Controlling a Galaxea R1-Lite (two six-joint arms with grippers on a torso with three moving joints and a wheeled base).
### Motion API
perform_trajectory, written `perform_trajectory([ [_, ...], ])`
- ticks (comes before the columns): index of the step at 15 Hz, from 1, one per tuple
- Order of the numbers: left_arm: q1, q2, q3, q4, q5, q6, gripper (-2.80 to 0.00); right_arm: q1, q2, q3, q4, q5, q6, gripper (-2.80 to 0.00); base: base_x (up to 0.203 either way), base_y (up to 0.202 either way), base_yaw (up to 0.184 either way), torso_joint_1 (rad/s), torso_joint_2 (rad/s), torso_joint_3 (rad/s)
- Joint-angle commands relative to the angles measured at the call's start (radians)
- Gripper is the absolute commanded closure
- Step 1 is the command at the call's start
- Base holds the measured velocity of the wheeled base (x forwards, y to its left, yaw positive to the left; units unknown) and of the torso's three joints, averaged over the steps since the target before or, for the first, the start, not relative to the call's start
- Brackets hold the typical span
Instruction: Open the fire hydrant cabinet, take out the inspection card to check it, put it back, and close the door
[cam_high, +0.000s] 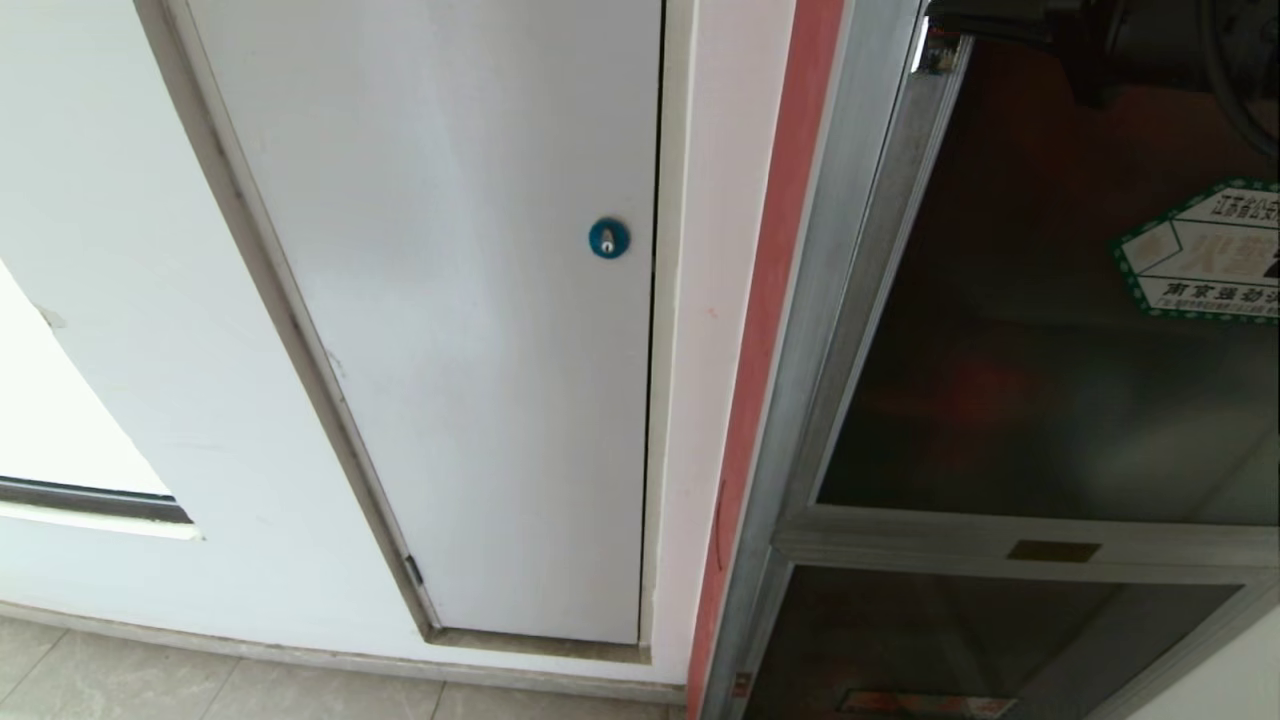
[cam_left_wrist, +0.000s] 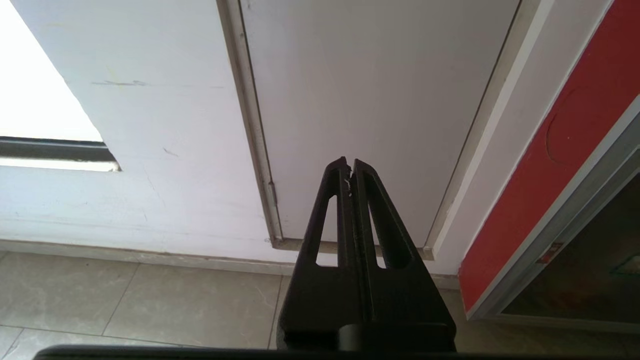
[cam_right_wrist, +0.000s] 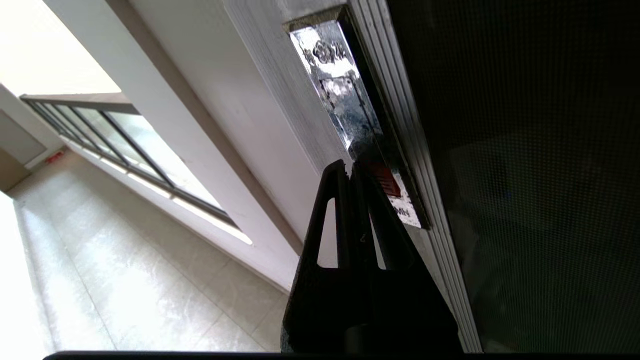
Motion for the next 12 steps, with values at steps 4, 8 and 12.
perform_trajectory([
  [4,0.000,0.000,0.000,-0.001,0.000,0.000,0.00,-0.002,-0.011,0.020,-0.001,-0.009,0.003,0.00,0.000,0.000,0.000,0.000,0.00,0.000],
  [8,0.000,0.000,0.000,-0.001,0.000,0.000,0.00,-0.012,-0.017,0.041,-0.003,-0.016,0.007,0.00,0.000,0.000,0.000,0.000,0.00,0.000],
  [12,0.000,0.000,0.001,-0.001,0.000,0.000,0.00,-0.014,-0.022,0.049,-0.003,-0.017,0.007,0.00,0.000,0.000,0.000,0.000,0.00,0.000],
])
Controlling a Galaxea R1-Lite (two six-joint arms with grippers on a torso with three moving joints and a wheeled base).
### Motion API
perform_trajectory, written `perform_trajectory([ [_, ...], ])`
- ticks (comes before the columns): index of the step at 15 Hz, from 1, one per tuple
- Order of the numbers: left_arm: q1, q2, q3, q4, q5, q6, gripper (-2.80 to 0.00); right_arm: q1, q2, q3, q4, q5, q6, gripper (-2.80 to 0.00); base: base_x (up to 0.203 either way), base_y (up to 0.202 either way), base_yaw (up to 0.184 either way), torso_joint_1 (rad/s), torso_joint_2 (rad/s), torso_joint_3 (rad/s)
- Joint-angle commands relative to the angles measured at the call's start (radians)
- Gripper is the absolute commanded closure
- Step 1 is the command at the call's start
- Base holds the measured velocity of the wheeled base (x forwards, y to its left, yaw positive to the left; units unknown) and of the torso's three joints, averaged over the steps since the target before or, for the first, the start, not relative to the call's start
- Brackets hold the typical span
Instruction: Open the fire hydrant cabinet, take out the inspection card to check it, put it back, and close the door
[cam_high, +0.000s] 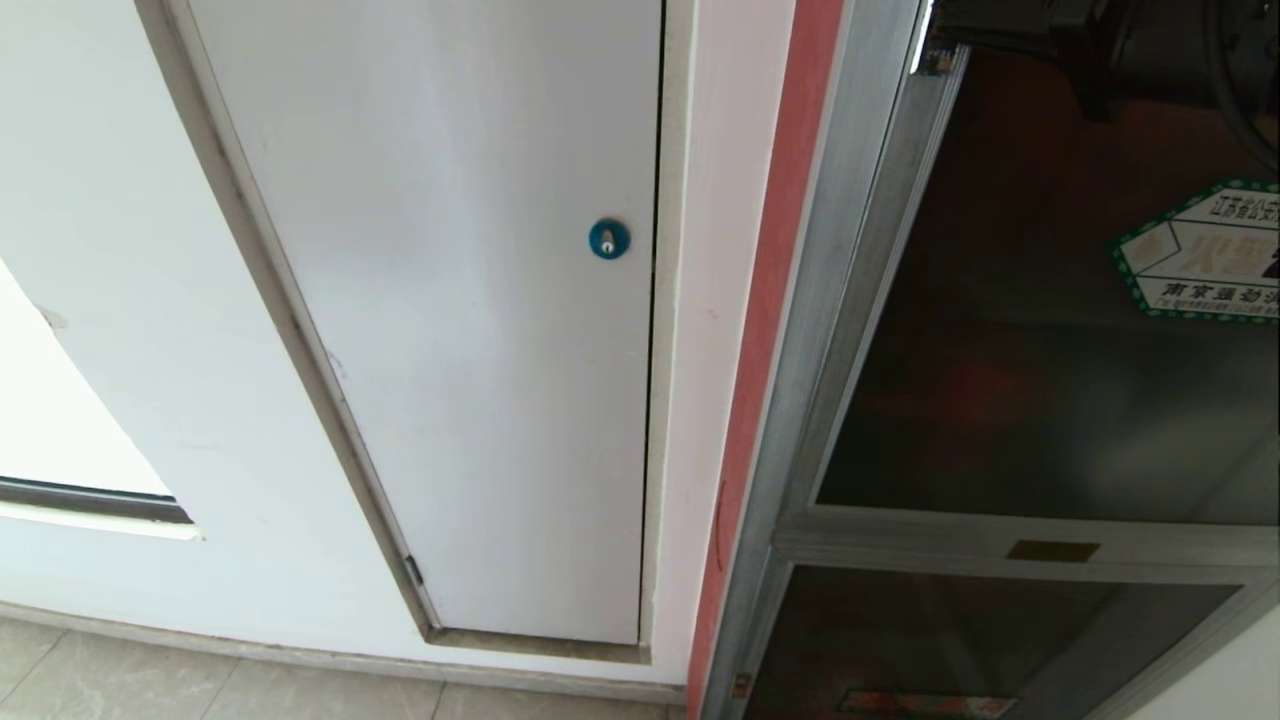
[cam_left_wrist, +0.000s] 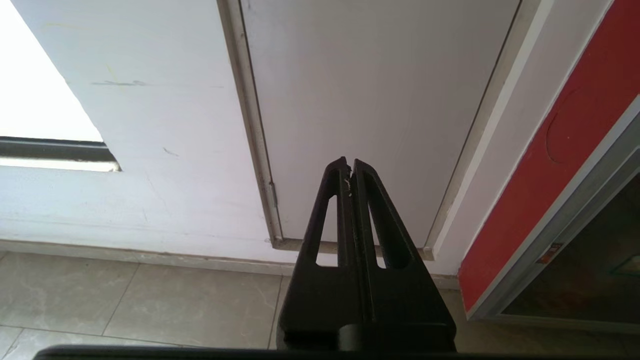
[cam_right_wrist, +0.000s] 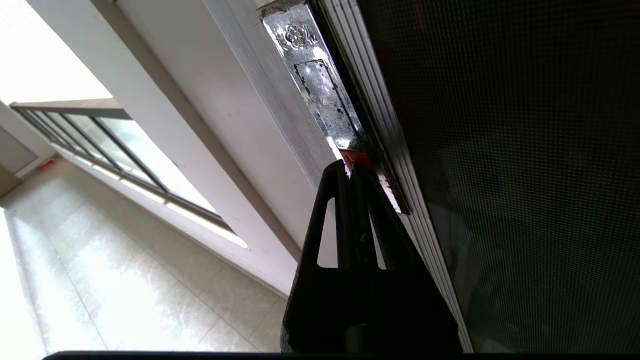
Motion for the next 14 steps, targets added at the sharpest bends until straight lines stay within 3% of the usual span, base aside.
perform_trajectory([
  [1,0.000,0.000,0.000,-0.001,0.000,0.000,0.00,-0.001,-0.005,0.002,0.001,0.001,0.002,0.00,0.000,0.000,0.000,0.000,0.00,0.000],
  [14,0.000,0.000,0.000,-0.001,0.000,0.000,0.00,0.013,-0.087,0.069,0.005,0.004,0.004,0.00,0.000,0.000,0.000,0.000,0.00,0.000],
])
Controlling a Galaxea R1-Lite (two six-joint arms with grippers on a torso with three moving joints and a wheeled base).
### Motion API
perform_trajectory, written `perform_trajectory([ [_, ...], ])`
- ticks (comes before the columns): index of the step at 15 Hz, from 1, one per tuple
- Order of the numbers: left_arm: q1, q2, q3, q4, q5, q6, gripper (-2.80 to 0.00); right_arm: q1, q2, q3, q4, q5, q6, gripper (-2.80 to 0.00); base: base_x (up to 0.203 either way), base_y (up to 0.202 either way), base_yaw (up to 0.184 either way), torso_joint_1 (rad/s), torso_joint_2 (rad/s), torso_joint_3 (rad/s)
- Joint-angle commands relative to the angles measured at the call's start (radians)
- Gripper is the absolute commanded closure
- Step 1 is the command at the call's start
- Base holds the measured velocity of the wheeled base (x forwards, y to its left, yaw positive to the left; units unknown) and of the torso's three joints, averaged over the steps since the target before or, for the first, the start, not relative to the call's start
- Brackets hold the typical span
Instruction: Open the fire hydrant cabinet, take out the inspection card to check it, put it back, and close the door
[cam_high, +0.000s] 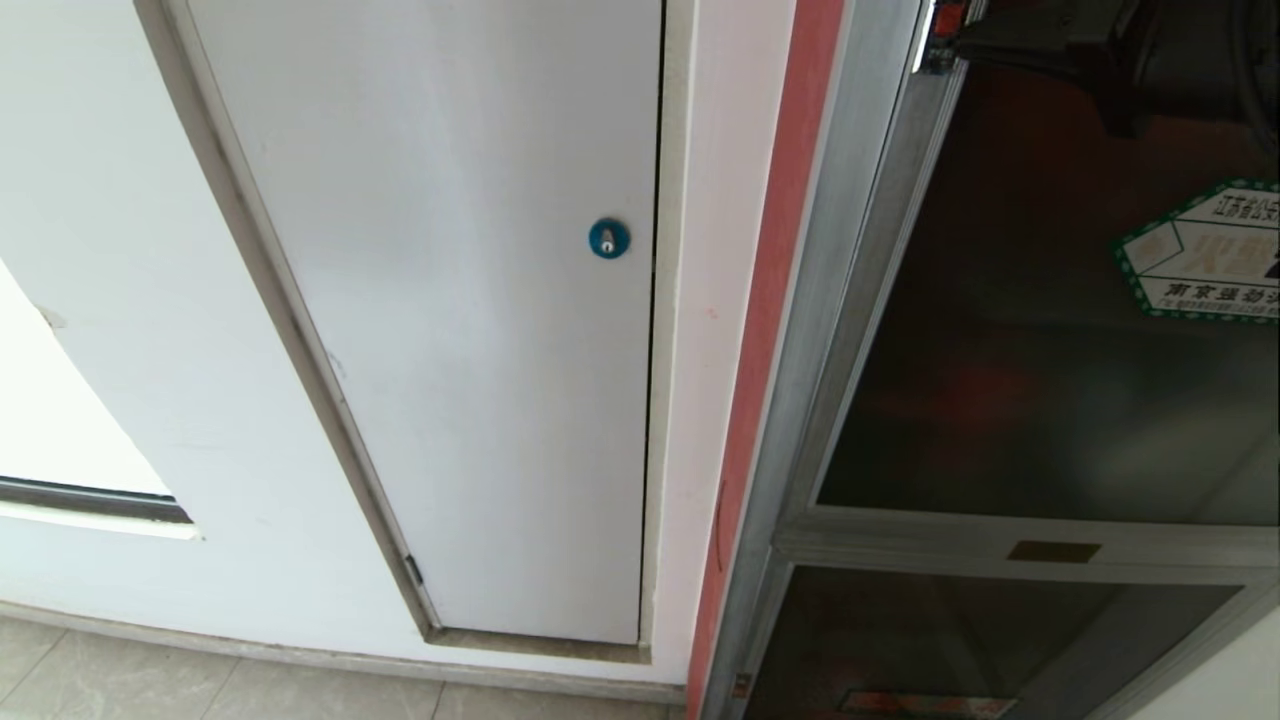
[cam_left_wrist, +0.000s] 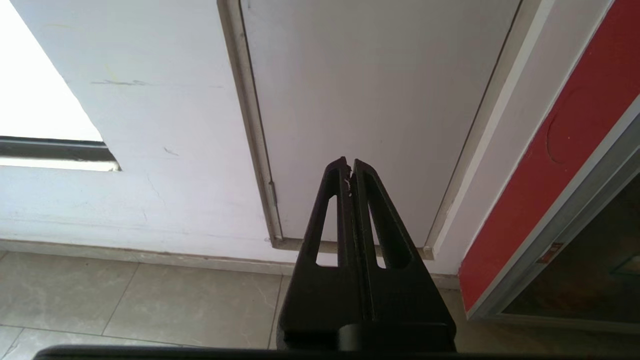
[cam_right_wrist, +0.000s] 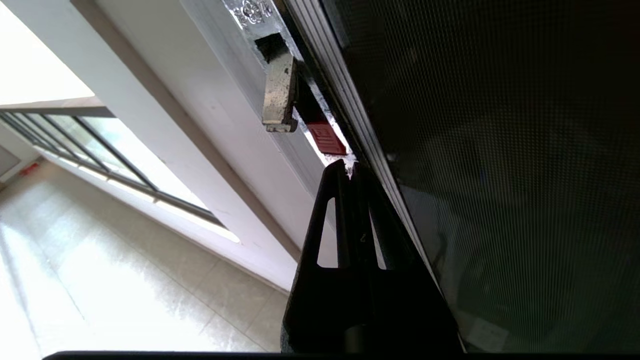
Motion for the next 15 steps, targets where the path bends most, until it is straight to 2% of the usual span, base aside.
perform_trajectory([
  [1,0.000,0.000,0.000,-0.001,0.000,0.000,0.00,0.017,-0.060,0.031,0.001,0.006,0.002,0.00,0.000,0.000,0.000,0.000,0.00,0.000],
  [6,0.000,0.000,0.000,-0.001,0.000,0.000,0.00,0.082,-0.152,0.099,0.008,0.001,0.002,0.00,0.000,0.000,0.000,0.000,0.00,0.000],
  [8,0.000,0.000,0.000,0.001,0.000,0.000,0.00,0.110,-0.168,0.104,0.016,-0.027,0.002,0.00,0.000,0.000,0.000,0.000,0.00,0.000],
  [10,0.000,0.000,0.000,-0.001,0.000,0.000,0.00,0.173,-0.180,0.113,0.051,-0.108,-0.021,0.00,0.000,0.000,0.000,0.000,0.00,0.000],
  [12,0.000,0.000,0.000,-0.001,0.000,0.000,0.00,0.264,-0.209,0.195,0.042,-0.228,-0.125,0.00,0.000,0.000,0.000,0.000,0.00,0.000],
  [15,0.000,0.000,0.000,-0.001,0.000,0.000,0.00,0.345,-0.224,0.396,-0.190,-0.409,-0.292,0.00,0.000,0.000,0.000,0.000,0.00,0.000],
])
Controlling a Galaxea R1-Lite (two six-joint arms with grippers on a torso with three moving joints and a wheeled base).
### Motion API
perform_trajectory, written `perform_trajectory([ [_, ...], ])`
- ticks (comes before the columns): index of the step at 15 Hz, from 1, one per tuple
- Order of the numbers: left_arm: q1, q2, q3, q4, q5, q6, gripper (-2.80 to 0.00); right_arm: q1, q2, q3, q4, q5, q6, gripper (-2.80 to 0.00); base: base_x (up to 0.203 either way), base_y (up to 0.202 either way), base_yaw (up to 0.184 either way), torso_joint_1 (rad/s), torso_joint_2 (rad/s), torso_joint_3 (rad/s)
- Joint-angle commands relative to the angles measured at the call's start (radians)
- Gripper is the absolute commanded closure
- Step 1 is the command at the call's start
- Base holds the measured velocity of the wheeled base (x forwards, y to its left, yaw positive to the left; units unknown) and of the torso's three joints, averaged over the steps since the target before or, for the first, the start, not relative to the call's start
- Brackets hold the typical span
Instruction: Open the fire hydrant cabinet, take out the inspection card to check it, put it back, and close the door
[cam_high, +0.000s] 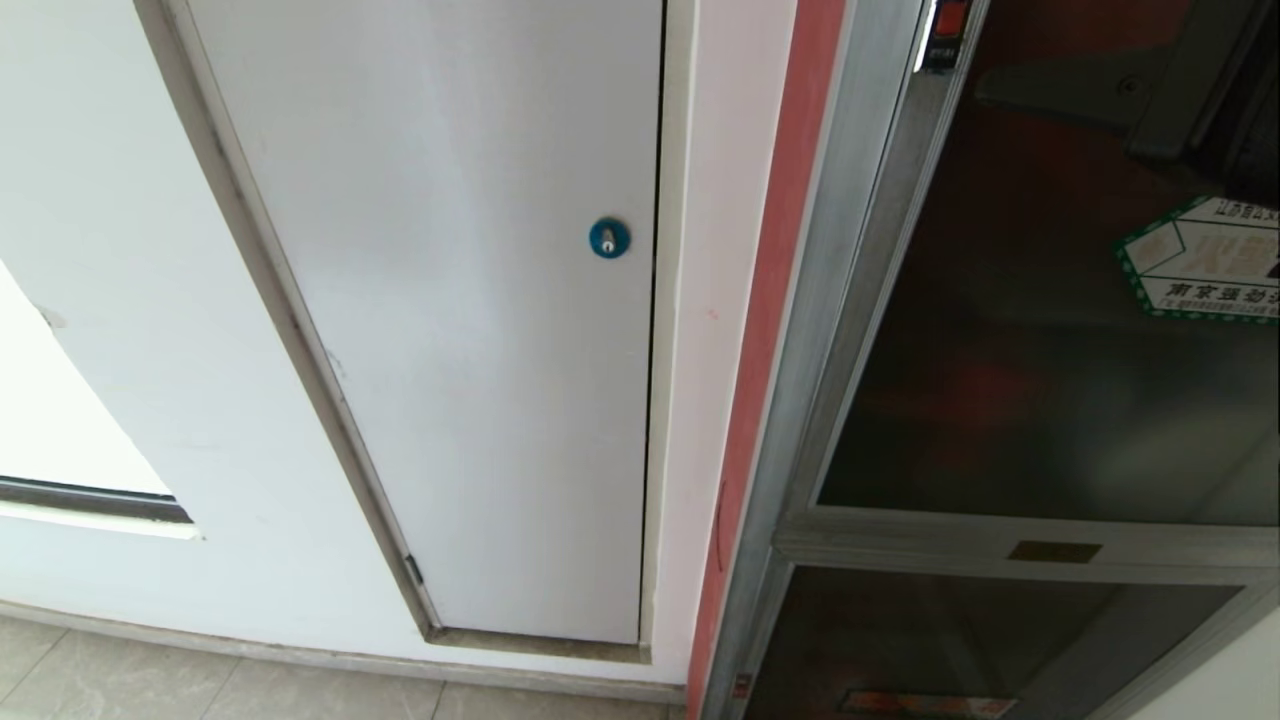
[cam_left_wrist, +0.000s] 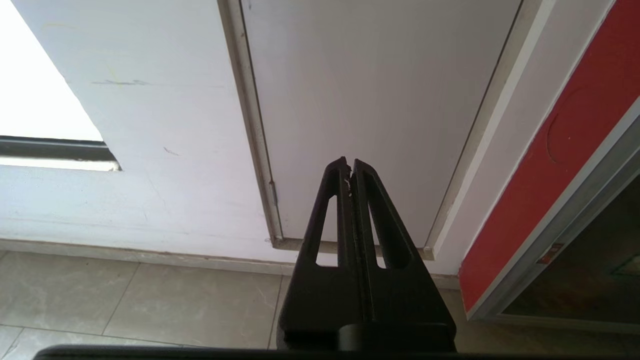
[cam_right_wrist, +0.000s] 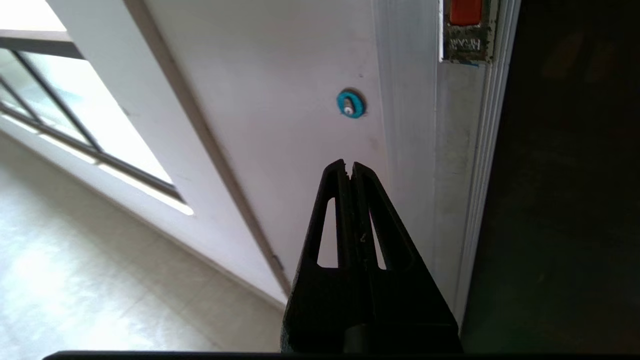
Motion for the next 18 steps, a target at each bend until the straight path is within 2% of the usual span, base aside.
perform_trajectory([
  [1,0.000,0.000,0.000,0.000,0.000,0.000,0.00,0.036,-0.014,0.144,-0.180,-0.101,-0.104,0.00,0.000,0.000,0.000,0.000,0.00,0.000],
  [3,0.000,0.000,0.001,0.000,0.000,0.000,0.00,0.046,-0.001,0.256,-0.428,-0.178,-0.195,0.00,0.000,0.000,0.000,0.000,0.00,0.000],
  [5,0.000,0.000,0.000,0.000,0.000,0.000,0.00,0.051,0.027,0.306,-0.584,-0.252,-0.284,0.00,0.000,0.000,0.000,0.000,0.00,0.000],
  [6,0.000,0.000,0.000,0.000,0.000,0.000,0.00,0.052,0.033,0.323,-0.627,-0.265,-0.309,0.00,0.000,0.000,0.000,0.000,0.00,0.000],
  [11,0.000,0.000,0.000,0.000,0.000,0.000,0.00,0.052,0.019,0.358,-0.654,-0.286,-0.427,0.00,0.000,0.000,0.000,0.000,0.00,0.000],
  [15,0.000,0.000,0.000,0.000,0.000,0.000,0.00,0.080,0.003,0.358,-0.654,-0.297,-0.432,0.00,0.000,0.000,0.000,0.000,0.00,0.000],
  [17,0.000,0.000,0.000,0.000,0.000,0.000,0.00,0.118,0.010,0.371,-0.664,-0.383,-0.450,0.00,0.000,0.000,0.000,0.000,0.00,0.000],
  [18,0.000,0.000,0.000,0.000,0.000,0.000,0.00,0.142,0.023,0.382,-0.716,-0.404,-0.456,0.00,0.000,0.000,0.000,0.000,0.00,0.000],
])
